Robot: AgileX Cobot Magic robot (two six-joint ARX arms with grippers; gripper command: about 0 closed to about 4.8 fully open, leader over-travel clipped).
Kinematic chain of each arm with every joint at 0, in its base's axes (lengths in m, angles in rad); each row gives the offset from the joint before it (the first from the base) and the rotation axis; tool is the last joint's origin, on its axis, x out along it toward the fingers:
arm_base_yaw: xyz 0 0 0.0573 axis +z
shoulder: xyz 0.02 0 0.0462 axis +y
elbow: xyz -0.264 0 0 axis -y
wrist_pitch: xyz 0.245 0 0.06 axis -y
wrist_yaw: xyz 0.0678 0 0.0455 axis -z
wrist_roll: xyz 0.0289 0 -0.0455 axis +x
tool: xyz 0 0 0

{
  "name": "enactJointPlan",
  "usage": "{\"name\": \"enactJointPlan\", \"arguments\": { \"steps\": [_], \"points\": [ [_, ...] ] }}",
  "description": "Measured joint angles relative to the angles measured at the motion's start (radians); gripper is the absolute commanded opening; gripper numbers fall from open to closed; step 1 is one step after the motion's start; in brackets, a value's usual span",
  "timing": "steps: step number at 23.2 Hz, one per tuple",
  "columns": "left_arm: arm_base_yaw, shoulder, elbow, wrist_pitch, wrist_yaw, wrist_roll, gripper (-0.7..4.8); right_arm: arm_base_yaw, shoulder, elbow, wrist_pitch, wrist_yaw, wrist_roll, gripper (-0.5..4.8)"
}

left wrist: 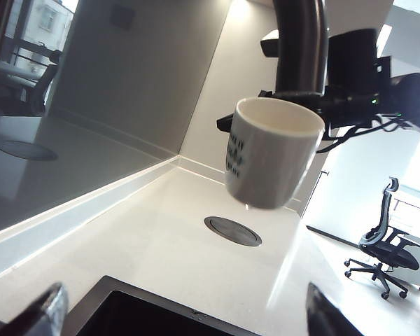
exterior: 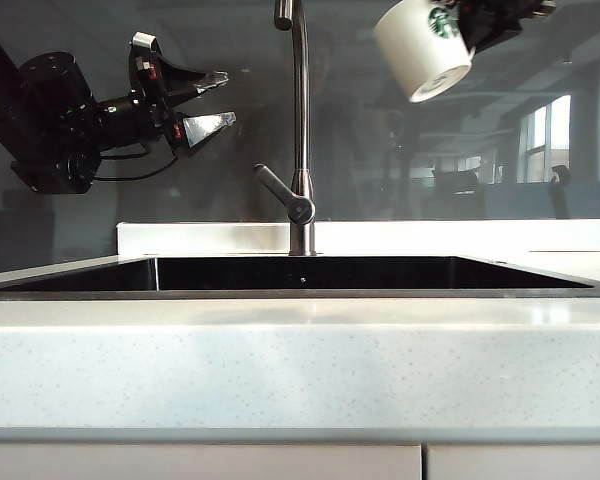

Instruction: Pick up the mug next to the sink, go to the faucet to get some water, pour the water into the sink, and finally put the mug back to its place.

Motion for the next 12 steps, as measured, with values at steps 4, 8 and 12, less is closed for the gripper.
{"name": "enactJointPlan", "arguments": {
  "steps": [4,8,12],
  "points": [
    [0.0,0.0,0.0,0.0,-0.001,0.0,4.34,-0.068,-0.01,-0.046,0.097,-0.087,0.093,-0.09],
    [0.0,0.0,0.0,0.0,-0.002,0.0,4.34,-0.102,-0.053,-0.213,0.251,-0.124,0.145,-0.09],
    [0.0,0.0,0.0,0.0,0.009,0.0,4.22,-0.122,-0.167,-0.538,0.528,-0.138,0.181,-0.09]
  ]
}}
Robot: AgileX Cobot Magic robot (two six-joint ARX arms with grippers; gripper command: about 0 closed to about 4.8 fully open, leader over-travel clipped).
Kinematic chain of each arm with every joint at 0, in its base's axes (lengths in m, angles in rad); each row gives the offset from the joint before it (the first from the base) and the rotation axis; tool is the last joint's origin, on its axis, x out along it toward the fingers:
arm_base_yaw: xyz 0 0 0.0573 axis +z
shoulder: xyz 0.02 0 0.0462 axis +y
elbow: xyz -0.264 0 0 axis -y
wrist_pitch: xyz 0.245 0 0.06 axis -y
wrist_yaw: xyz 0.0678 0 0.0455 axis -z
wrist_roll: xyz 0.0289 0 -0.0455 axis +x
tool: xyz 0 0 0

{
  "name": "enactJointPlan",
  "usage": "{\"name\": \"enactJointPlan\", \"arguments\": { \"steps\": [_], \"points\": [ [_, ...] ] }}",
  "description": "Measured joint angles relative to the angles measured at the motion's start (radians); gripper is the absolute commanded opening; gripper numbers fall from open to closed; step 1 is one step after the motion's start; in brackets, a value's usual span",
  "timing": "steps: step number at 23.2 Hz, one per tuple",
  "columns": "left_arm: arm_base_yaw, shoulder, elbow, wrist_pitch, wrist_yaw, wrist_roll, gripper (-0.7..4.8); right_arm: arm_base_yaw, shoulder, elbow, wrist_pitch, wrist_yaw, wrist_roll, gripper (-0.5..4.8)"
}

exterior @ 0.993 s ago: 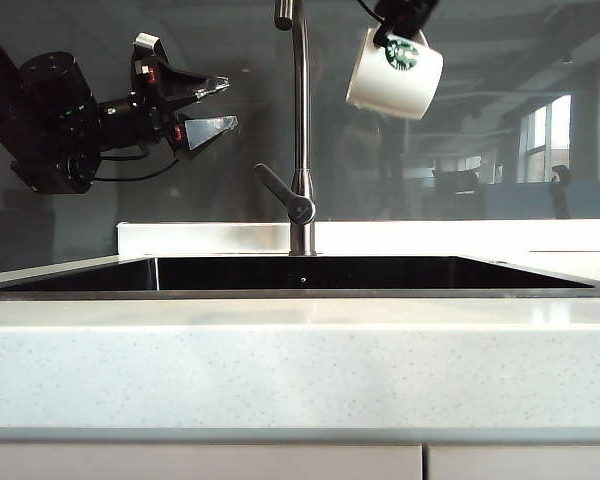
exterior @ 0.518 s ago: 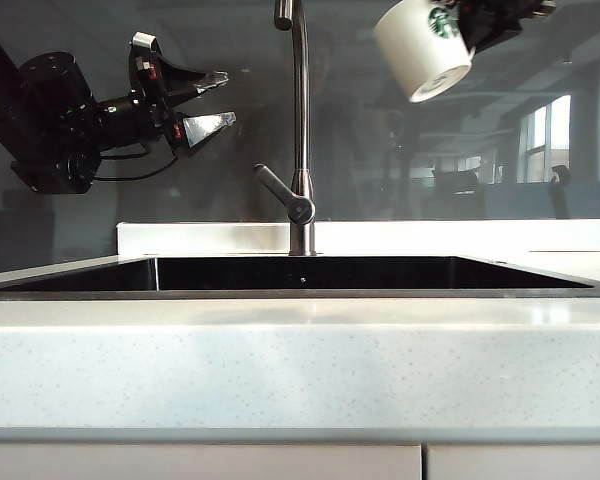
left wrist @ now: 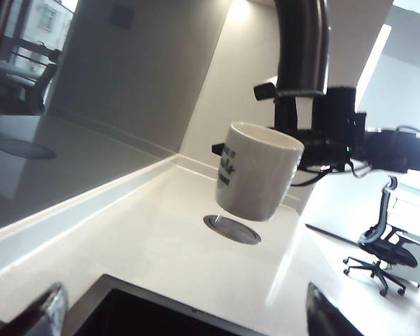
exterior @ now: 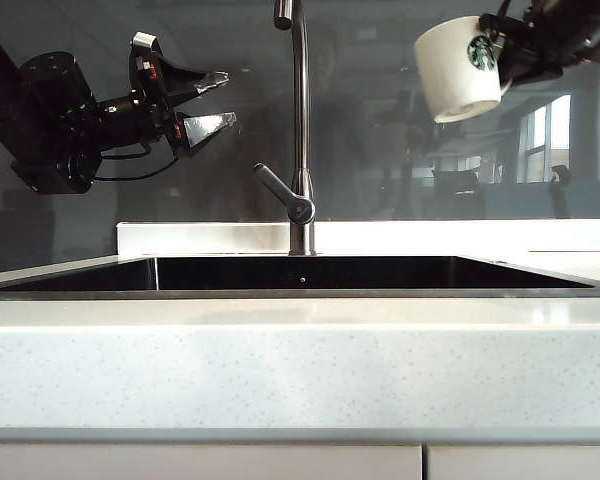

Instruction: Pick up the mug next to the sink, go to the faucet to get some water, pour the water into the sink, and finally put the mug back to its place.

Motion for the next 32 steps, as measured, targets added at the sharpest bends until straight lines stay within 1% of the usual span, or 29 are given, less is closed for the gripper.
{"name": "enactJointPlan", "arguments": {
  "steps": [1,2,3,4,5,6,8,10,12,13,14,15,19,22,27,32],
  "points": [
    [0.0,0.0,0.0,0.0,0.012,0.0,3.42,-0.005,-0.026,-0.069,0.066,-0.001,0.013,-0.09],
    [0.002,0.0,0.0,0.0,0.047,0.005,2.99,-0.01,-0.056,-0.164,0.169,0.011,0.032,-0.09],
    [0.001,0.0,0.0,0.0,0.074,0.011,2.75,-0.014,-0.074,-0.227,0.245,0.035,0.044,-0.09],
    [0.0,0.0,0.0,0.0,0.115,0.016,2.67,-0.032,-0.1,-0.33,0.355,0.071,0.064,-0.09],
    [0.0,0.0,0.0,0.0,0.124,0.021,2.32,-0.039,-0.107,-0.379,0.41,0.081,0.078,-0.09],
    [0.001,0.0,0.0,0.0,0.125,0.041,2.32,-0.053,-0.109,-0.451,0.485,0.102,0.111,-0.09],
    [0.003,0.0,0.0,0.0,0.131,0.043,2.06,-0.068,-0.108,-0.531,0.564,0.119,0.144,-0.09],
    [0.007,0.0,0.0,0.0,0.14,0.049,1.98,-0.067,-0.108,-0.588,0.625,0.142,0.149,-0.09],
    [0.008,0.0,0.0,0.0,0.143,0.049,1.0,-0.069,-0.108,-0.623,0.662,0.153,0.149,-0.09],
    [0.009,0.0,0.0,0.0,0.153,0.055,0.95,-0.071,-0.108,-0.634,0.678,0.16,0.148,-0.09],
    [0.01,0.0,0.0,0.0,0.162,0.061,0.75,-0.079,-0.108,-0.642,0.689,0.167,0.148,-0.09],
    [0.01,0.0,0.0,0.0,0.163,0.061,0.3,-0.089,-0.108,-0.644,0.695,0.164,0.148,-0.09],
    [0.017,-0.005,0.0,0.0,0.166,0.065,0.11,-0.126,-0.108,-0.645,0.711,0.169,0.147,-0.09],
    [0.025,-0.039,0.0,0.0,0.168,0.065,0.11,-0.146,-0.103,-0.645,0.713,0.166,0.14,-0.09],
    [0.032,-0.121,0.0,0.0,0.168,0.066,0.11,-0.161,-0.102,-0.647,0.686,0.153,0.107,-0.09],
    [0.04,-0.164,0.001,0.0,0.167,0.066,0.11,-0.162,-0.102,-0.687,0.703,0.153,0.101,-0.09]
  ]
}}
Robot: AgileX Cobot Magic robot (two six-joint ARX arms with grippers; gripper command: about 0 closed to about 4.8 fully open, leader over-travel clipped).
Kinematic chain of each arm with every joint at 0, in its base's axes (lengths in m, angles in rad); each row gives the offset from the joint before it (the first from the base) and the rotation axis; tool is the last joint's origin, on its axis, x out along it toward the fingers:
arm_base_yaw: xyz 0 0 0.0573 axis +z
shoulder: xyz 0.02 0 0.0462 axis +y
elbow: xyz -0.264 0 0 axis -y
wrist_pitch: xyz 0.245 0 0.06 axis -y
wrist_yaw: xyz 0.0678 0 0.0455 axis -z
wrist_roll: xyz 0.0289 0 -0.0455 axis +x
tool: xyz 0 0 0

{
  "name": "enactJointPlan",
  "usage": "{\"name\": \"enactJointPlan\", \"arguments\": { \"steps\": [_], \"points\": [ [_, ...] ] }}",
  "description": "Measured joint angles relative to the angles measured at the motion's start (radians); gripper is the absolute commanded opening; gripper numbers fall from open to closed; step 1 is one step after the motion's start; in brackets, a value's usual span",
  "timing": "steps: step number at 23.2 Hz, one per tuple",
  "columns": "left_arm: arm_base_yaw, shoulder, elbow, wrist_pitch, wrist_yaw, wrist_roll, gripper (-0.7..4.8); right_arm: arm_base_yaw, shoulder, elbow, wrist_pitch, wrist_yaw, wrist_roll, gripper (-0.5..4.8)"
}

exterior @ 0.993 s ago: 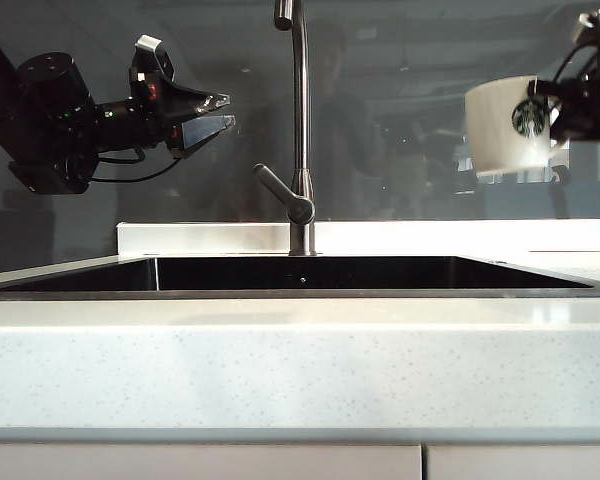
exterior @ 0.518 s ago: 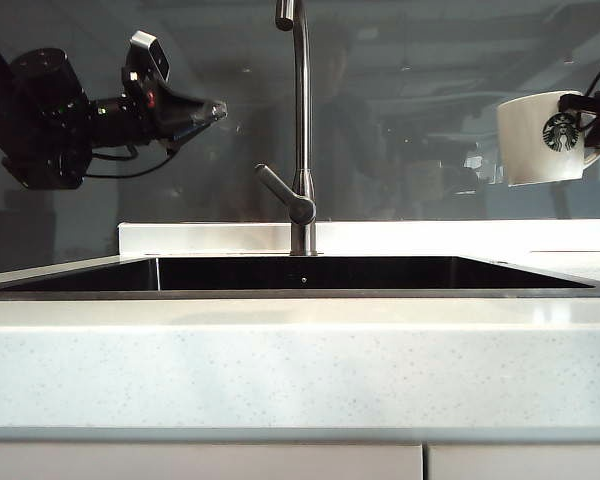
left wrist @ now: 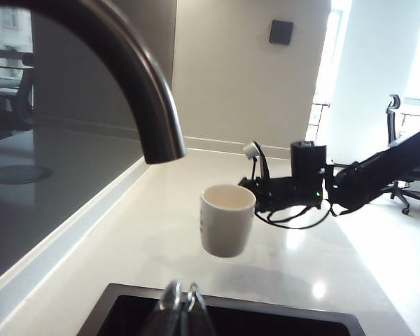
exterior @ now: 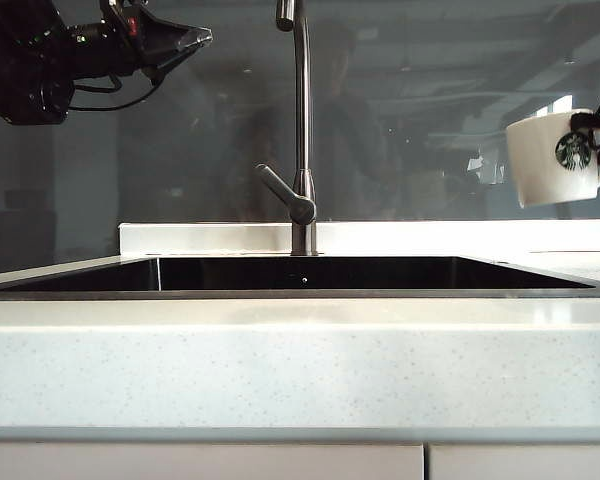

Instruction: Pick up the mug next to the sink, go to the faucet to get some water, pour the water into the sink, and finally put the mug back to its place.

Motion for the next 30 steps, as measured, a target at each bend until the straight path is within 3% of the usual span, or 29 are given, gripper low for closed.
{"name": "enactJointPlan", "arguments": {
  "steps": [30],
  "points": [
    [-0.001,0.002,-0.014,-0.005,0.01,-0.025,0.01,-0.013,0.2,-0.041,0.193,-0.079,-0.018,-0.09]
  ]
}}
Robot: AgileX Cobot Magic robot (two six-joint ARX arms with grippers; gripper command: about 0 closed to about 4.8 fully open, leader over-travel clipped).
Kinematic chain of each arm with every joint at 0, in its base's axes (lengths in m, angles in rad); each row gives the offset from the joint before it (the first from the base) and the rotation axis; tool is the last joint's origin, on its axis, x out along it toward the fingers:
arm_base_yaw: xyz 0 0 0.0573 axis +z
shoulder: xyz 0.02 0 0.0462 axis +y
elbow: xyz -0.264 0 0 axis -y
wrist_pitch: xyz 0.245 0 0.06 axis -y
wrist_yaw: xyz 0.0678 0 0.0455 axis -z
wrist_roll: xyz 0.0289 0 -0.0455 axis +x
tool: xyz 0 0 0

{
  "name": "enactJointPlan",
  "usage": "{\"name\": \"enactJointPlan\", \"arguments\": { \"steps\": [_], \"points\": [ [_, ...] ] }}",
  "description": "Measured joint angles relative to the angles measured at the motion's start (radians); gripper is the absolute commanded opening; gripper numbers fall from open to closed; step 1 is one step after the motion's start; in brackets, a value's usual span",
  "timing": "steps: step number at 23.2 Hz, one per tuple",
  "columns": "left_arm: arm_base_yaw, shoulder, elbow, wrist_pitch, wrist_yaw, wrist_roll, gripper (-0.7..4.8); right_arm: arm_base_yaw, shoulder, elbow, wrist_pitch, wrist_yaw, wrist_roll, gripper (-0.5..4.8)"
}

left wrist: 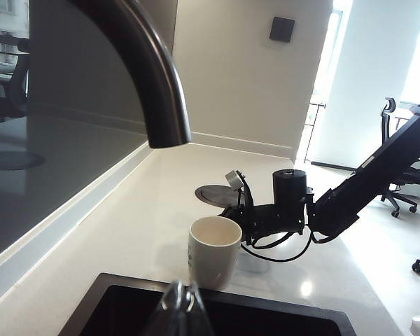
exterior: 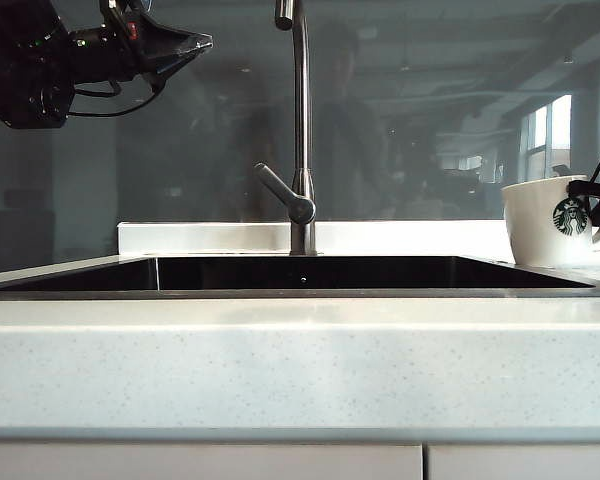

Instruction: Pick up the mug next to the sink, go to the faucet to get some water, pour the water into the sink, and finally put the mug back to its place.

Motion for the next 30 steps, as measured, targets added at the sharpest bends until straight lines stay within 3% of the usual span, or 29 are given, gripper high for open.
{"name": "enactJointPlan", "arguments": {
  "steps": [16,19,24,27,30],
  "points": [
    [0.0,0.0,-0.001,0.0,-0.002,0.0,-0.01,0.0,0.085,0.001,0.187,-0.019,0.025,-0.05],
    [0.0,0.0,-0.001,0.0,-0.002,0.0,-0.01,0.0,0.085,0.001,0.189,-0.019,0.023,0.62],
    [0.0,0.0,-0.001,0.0,-0.002,0.0,-0.01,0.0,0.085,0.001,0.192,-0.022,0.018,0.83],
    [-0.001,0.0,-0.001,0.0,-0.002,0.0,-0.01,-0.001,0.085,0.0,0.19,-0.02,-0.01,1.42],
    [-0.011,0.0,-0.001,0.0,-0.002,0.0,-0.01,-0.006,0.084,0.001,0.174,-0.023,-0.026,1.57]
  ]
}}
